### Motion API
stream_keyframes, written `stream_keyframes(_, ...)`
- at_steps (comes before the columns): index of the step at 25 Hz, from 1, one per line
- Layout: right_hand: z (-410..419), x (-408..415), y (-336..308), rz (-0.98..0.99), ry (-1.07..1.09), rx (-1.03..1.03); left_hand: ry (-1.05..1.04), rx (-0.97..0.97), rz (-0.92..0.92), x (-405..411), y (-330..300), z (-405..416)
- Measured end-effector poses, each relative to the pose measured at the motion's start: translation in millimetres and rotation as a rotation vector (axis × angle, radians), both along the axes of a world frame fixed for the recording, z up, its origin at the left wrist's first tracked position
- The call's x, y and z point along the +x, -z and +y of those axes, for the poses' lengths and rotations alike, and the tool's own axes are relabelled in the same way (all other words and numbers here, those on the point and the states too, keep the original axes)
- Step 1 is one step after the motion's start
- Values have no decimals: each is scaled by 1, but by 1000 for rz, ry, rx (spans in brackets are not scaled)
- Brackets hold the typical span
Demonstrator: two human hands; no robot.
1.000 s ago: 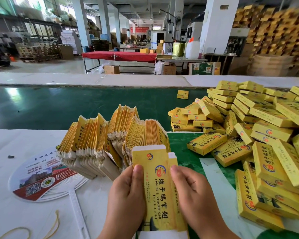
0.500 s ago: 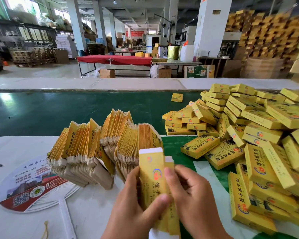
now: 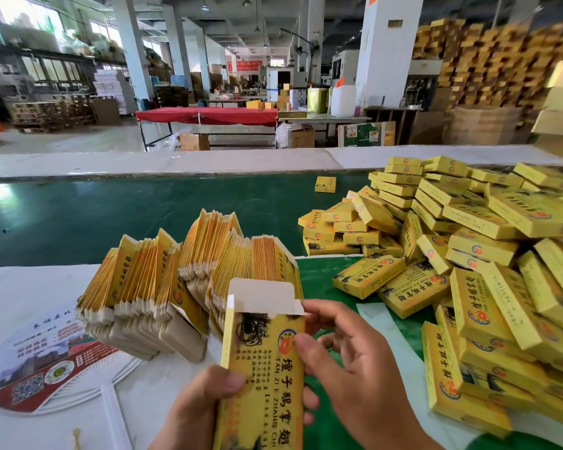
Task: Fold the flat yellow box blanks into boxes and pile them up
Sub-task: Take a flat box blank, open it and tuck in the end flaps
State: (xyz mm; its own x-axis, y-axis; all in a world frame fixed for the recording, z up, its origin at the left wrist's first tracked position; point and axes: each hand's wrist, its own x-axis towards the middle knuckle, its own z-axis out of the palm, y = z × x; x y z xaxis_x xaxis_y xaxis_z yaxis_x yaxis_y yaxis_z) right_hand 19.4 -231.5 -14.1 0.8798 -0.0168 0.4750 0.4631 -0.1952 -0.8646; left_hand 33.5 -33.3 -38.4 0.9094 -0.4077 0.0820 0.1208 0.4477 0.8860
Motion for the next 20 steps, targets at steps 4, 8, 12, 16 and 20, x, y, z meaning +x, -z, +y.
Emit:
stream_keyframes(4, -4, -2, -4, 27, -164, 22, 207, -133, 238, -18, -20, -4)
stream_keyframes(8, -12, 1, -7, 93, -361, 98, 125, -35, 162, -29, -20, -1)
stream_keyframes(12, -14, 4, -9, 61, -280, 66, 176, 139, 142, -15, -19, -12)
stream_keyframes(16, -13, 8, -8, 45, -156, 24, -171, 157, -294, -13, -24, -25)
stream_keyframes(20, -14, 10, -5, 78, -175, 48, -251, 171, -282, -11, -26, -26)
